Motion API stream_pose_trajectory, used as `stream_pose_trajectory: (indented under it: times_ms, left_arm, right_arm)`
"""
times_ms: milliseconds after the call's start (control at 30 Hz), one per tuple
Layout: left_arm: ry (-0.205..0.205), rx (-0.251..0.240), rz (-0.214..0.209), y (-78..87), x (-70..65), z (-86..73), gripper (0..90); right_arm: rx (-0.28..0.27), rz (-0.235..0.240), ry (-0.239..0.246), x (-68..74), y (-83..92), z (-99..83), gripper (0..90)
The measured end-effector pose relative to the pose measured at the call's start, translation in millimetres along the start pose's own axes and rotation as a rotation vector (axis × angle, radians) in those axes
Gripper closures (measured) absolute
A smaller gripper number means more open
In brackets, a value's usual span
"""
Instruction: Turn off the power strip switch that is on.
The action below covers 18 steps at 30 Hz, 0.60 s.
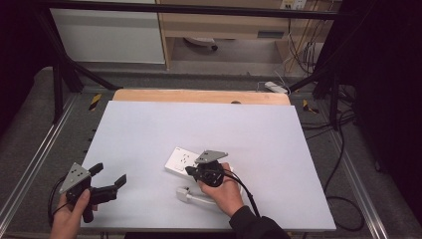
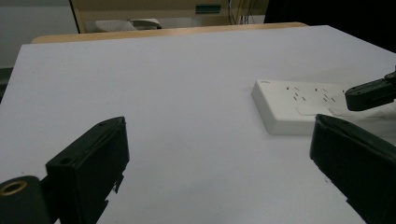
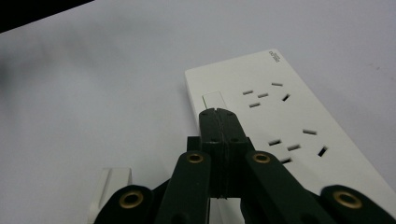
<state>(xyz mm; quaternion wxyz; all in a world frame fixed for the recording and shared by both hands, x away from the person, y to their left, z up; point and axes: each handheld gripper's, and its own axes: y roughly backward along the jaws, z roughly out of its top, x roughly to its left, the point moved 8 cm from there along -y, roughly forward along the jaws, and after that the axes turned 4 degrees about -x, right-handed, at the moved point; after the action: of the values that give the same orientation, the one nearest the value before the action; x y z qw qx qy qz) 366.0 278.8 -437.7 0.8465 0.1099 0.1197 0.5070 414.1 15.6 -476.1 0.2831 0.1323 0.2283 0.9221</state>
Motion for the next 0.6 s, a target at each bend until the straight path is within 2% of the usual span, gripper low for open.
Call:
stream_pose_trajectory:
  times_ms: [267, 600]
  left_arm:
    - [0.0, 0.0, 0.0, 0.1, -0.1, 0.1, 4.6]
    - [-0.001, 0.0, -0.001, 0.3, 0.1, 0.3, 4.6]
  right_arm:
    - [0.006, 0.001, 0.0, 1.3, -2.9, -2.5, 90.0]
    - [0.016, -0.02, -0.019, -5.5, -8.0, -3.3, 90.0]
